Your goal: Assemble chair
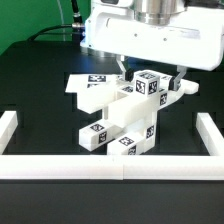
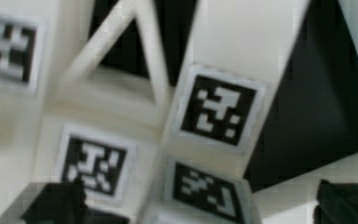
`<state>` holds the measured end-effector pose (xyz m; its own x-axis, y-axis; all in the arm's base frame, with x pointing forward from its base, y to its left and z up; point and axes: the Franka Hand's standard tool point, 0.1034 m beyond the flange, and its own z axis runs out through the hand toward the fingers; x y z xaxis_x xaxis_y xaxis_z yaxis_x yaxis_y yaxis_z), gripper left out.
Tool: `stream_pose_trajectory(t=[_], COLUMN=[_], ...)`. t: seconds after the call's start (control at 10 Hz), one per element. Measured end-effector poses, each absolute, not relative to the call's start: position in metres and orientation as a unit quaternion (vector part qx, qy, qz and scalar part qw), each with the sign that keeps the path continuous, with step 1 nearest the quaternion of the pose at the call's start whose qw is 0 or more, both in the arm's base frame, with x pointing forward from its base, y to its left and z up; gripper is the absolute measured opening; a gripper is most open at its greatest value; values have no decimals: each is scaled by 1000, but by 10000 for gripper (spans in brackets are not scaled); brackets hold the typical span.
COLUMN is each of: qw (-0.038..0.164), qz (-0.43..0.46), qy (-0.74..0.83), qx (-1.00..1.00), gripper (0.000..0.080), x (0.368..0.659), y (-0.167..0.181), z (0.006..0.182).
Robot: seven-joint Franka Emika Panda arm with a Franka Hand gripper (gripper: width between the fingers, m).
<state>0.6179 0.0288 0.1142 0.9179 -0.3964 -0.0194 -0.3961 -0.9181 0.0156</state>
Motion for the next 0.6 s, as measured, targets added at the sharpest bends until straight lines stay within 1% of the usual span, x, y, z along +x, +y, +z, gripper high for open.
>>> stream_pose_trajectory(t=[0.4,0.5,0.6], qw=[6,14,14], qz=[-11,-7,-7], qy=[-71,9,50], qx=[997,1000,999], gripper=[649,649,649], x=[618,620,621], y=[27,25,22], z=[114,115,116])
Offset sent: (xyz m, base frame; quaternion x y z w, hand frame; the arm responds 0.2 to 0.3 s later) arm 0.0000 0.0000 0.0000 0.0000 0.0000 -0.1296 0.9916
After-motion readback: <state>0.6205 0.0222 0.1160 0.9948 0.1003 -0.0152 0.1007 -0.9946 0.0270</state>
